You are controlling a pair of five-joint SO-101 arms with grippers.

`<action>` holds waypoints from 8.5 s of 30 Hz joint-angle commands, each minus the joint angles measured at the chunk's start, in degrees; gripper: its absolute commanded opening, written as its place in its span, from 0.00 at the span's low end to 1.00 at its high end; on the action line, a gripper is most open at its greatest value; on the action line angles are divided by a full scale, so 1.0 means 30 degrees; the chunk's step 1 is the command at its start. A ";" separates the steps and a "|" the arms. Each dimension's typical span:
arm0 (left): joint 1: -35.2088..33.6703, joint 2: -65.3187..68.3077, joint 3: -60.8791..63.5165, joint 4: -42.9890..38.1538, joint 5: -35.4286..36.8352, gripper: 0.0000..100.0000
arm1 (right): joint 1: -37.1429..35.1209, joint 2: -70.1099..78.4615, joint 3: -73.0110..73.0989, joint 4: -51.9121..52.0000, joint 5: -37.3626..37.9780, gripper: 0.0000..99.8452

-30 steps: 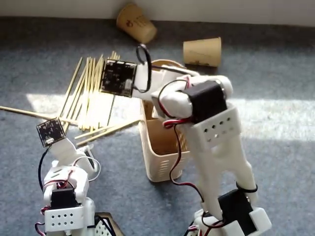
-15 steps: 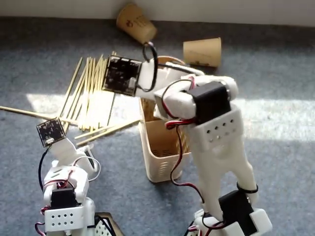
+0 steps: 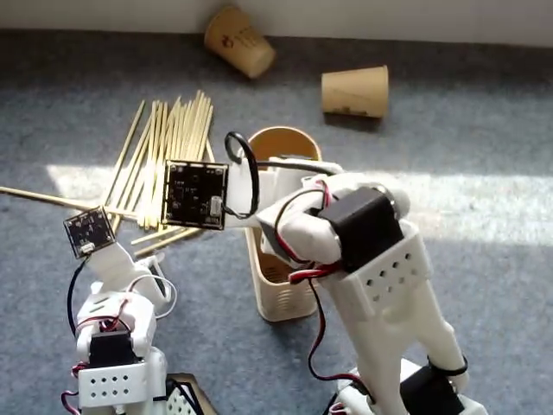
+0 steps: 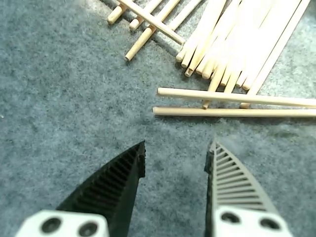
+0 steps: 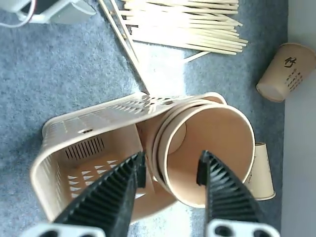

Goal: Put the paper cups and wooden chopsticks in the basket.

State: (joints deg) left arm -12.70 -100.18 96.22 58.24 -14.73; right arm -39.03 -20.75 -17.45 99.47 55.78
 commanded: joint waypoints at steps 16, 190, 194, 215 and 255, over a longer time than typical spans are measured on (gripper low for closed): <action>0.0073 -0.0190 0.0337 -0.0352 0.0029 0.21 | 0.7253 -0.0894 -0.3238 -0.0601 -0.2491 0.32; 0.0689 -0.0103 0.0337 -0.0264 0.0029 0.21 | 1.5604 0.3092 0.2330 -1.2088 -0.9172 0.00; 0.0689 -0.0103 0.0337 -0.0234 0.0029 0.21 | 1.5458 0.1949 0.2359 -1.1326 -0.7853 0.00; 0.0689 -0.0044 0.0337 -0.0234 0.0029 0.21 | 1.2586 0.9832 0.2300 -1.4462 -3.1502 0.27; 0.0718 0.0015 0.0337 -0.0205 0.0029 0.21 | 0.9392 0.9861 0.2300 -1.7392 -3.7392 0.27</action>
State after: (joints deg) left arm -11.56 -100.18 96.22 58.24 -14.73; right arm -11.08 9.76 -8.04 49.63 -55.78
